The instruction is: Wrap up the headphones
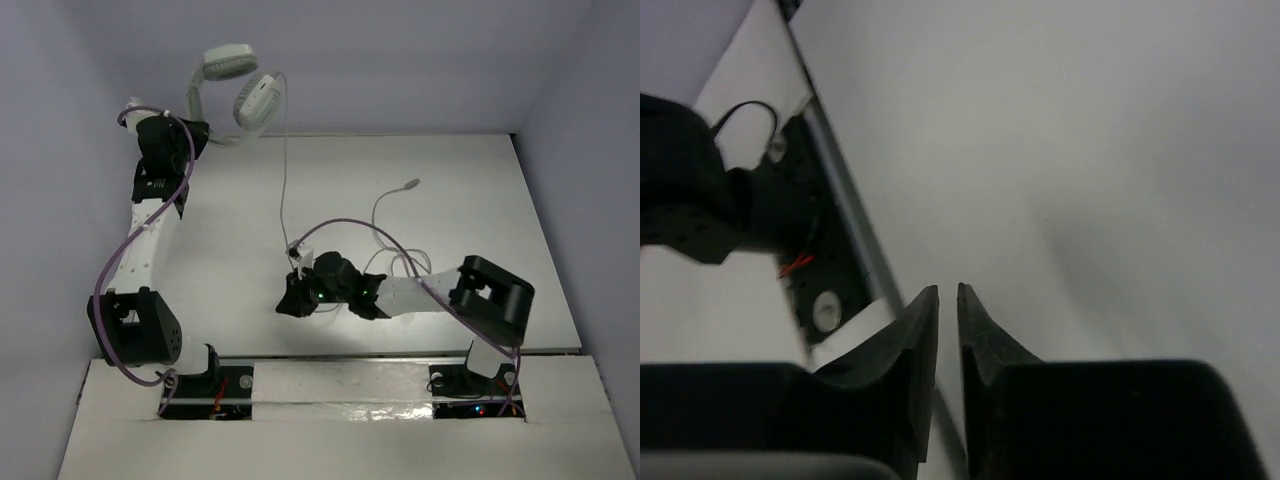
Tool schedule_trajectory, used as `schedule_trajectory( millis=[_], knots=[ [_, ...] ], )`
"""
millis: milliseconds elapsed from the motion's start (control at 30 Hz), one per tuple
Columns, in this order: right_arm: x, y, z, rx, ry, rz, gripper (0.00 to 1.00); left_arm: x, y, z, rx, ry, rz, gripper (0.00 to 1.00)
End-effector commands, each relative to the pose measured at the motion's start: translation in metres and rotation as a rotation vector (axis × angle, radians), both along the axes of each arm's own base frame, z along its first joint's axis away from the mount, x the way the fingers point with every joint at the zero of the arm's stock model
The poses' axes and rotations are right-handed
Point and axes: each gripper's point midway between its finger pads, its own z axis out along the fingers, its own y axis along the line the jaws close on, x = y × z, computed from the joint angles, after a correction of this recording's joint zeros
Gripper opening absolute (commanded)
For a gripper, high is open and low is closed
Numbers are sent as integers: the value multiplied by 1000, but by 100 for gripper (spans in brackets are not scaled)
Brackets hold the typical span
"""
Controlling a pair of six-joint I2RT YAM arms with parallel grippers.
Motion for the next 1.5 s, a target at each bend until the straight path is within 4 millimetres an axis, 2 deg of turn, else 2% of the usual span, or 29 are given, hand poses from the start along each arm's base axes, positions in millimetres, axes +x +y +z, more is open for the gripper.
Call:
schedule_trajectory(
  millis=[0,33,67,133,167,200,233,267,300,333,400,433,467,500,533,567,600,667,700,733,800,967,1067,1133,1167,1267,1333,1433,1467],
  knots=[
    [-22,-12,56,32,-42,40,17,-4,24,20,156,-76,174,0],
    [-24,-22,76,22,-62,36,10,-5,24,5,213,-36,194,0],
    [-27,-30,80,4,-67,42,10,-5,30,-1,243,-15,218,0],
    [-30,-36,107,5,-106,43,2,-6,24,-11,294,12,221,0],
    [-28,-41,117,-10,-143,43,0,-6,28,-16,324,30,251,0],
    [-27,-60,115,-95,-147,16,0,-7,29,-19,383,48,253,0],
    [-21,-62,140,-89,-187,-7,0,-7,22,-21,416,62,248,0],
    [-16,-68,151,-109,-236,-19,0,-6,21,-28,455,91,250,0],
    [-8,-83,152,-182,-263,-63,0,-5,17,-26,515,100,224,0],
    [3,-89,183,-170,-321,-122,0,-5,3,-29,545,116,184,0],
    [29,-112,203,-252,-424,-255,0,-4,-8,-36,619,141,150,0],
    [37,-118,212,-273,-462,-291,0,-5,-13,-40,663,157,117,0],
    [47,-120,240,-254,-515,-340,0,-5,-21,-47,683,173,77,0],
    [68,-139,251,-324,-580,-453,0,-5,-29,-52,701,183,36,0],
    [79,-145,261,-346,-604,-507,0,-8,-33,-59,719,198,-2,0],
    [91,-145,278,-358,-648,-528,0,-11,-47,-58,725,174,-50,0],
    [105,-154,289,-359,-671,-583,0,-14,-50,-65,742,186,-69,0],
    [120,-159,304,-368,-718,-621,0,-19,-57,-70,790,185,-127,0],
    [129,-162,323,-339,-760,-651,0,-23,-68,-72,809,186,-163,0],
    [136,-165,329,-336,-782,-670,0,-25,-74,-73,827,187,-193,0],
    [150,-170,344,-343,-852,-693,0,-34,-98,-78,904,178,-280,0],
    [176,-175,359,-330,-906,-701,0,-52,-149,-79,965,76,-469,0],
    [191,-171,354,-349,-905,-681,0,-63,-171,-75,938,16,-563,0],
    [193,-156,344,-354,-896,-611,0,-65,-178,-72,952,-7,-614,0],
    [193,-154,344,-348,-893,-607,0,-72,-190,-71,943,-30,-662,0],
    [203,-155,333,-376,-882,-628,0,-81,-198,-60,915,-86,-706,0],
    [218,-169,328,-387,-864,-663,0,-86,-202,-58,901,-107,-731,0],
    [213,-156,313,-356,-811,-583,0,-81,-209,-53,835,-107,-719,0],
    [210,-151,309,-336,-798,-558,0,-72,-208,-61,805,-55,-686,0]
  ],
)
